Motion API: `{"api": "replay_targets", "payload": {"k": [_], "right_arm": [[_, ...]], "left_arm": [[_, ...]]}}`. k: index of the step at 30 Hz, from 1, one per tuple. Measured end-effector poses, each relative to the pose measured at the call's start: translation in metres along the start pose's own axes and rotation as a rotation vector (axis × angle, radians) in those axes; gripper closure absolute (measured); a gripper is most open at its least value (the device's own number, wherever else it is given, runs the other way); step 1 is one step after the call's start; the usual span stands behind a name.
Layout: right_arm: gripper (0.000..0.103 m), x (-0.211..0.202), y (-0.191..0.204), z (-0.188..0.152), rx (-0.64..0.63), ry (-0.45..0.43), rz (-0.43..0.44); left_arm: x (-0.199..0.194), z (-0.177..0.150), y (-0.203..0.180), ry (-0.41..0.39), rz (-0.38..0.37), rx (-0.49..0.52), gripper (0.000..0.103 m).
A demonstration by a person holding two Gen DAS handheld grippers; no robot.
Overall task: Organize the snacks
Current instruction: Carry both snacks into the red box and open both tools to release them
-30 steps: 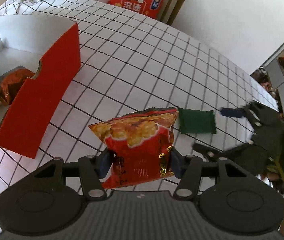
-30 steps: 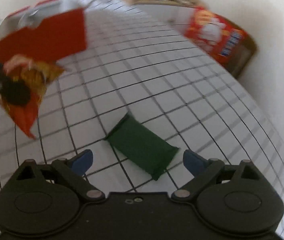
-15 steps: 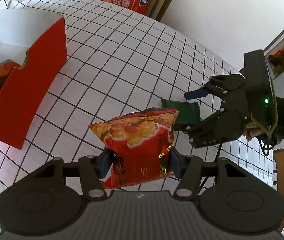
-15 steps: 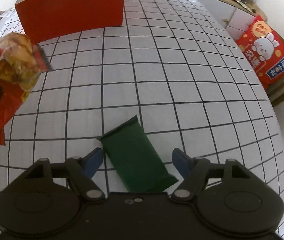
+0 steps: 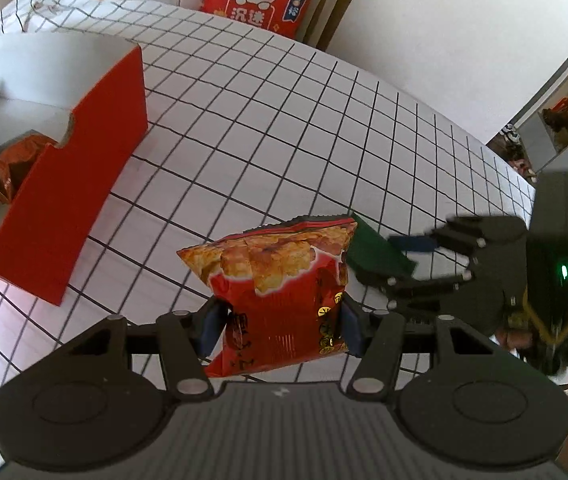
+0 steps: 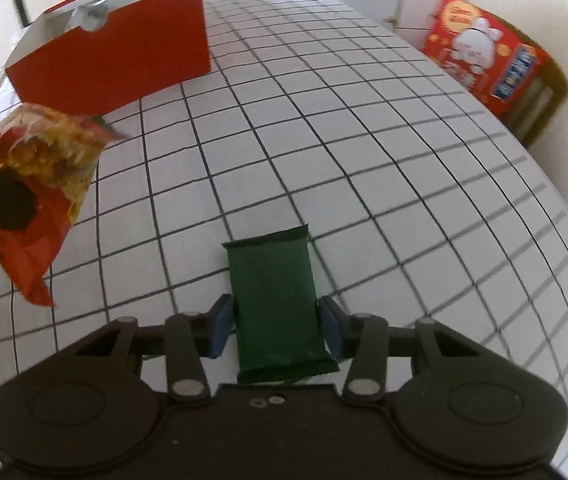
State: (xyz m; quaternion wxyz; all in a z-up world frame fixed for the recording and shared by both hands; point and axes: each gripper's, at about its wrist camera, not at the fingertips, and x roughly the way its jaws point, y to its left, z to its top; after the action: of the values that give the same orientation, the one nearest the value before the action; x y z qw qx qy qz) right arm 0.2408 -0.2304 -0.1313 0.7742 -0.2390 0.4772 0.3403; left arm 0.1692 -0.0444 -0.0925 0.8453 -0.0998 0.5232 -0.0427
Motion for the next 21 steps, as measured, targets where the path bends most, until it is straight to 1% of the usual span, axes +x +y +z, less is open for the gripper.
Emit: {"api": "replay_targets", "payload": {"k": [2, 5, 10, 13, 17, 21], "right_arm": [[0.058, -0.006, 0.009, -0.007, 0.086, -0.009, -0.036], [0.058, -0.014, 0.021, -0.016, 0.202, -0.034, -0.059], [0.058, -0.042, 0.042, -0.029, 0.340, -0.094, -0.067], [0.058, -0.060, 0.050, -0.028, 0.383, -0.129, -0.088], [0.058, -0.083, 0.061, -0.023, 0.424, -0.170, -0.108], [0.058, -0.101, 0.073, -0.010, 0.450, -0.219, -0.108]], "left_arm": [[-0.002, -0.001, 0.001, -0.007, 0.009, 0.009, 0.045], [-0.005, -0.004, 0.004, -0.008, 0.016, 0.010, 0.045], [-0.016, -0.011, 0.010, -0.017, 0.034, 0.032, 0.045], [-0.029, -0.013, 0.016, -0.034, 0.046, 0.049, 0.045], [-0.051, -0.014, 0.029, -0.071, 0.042, 0.056, 0.045], [-0.074, -0.011, 0.042, -0.118, 0.037, 0.058, 0.045]]}}
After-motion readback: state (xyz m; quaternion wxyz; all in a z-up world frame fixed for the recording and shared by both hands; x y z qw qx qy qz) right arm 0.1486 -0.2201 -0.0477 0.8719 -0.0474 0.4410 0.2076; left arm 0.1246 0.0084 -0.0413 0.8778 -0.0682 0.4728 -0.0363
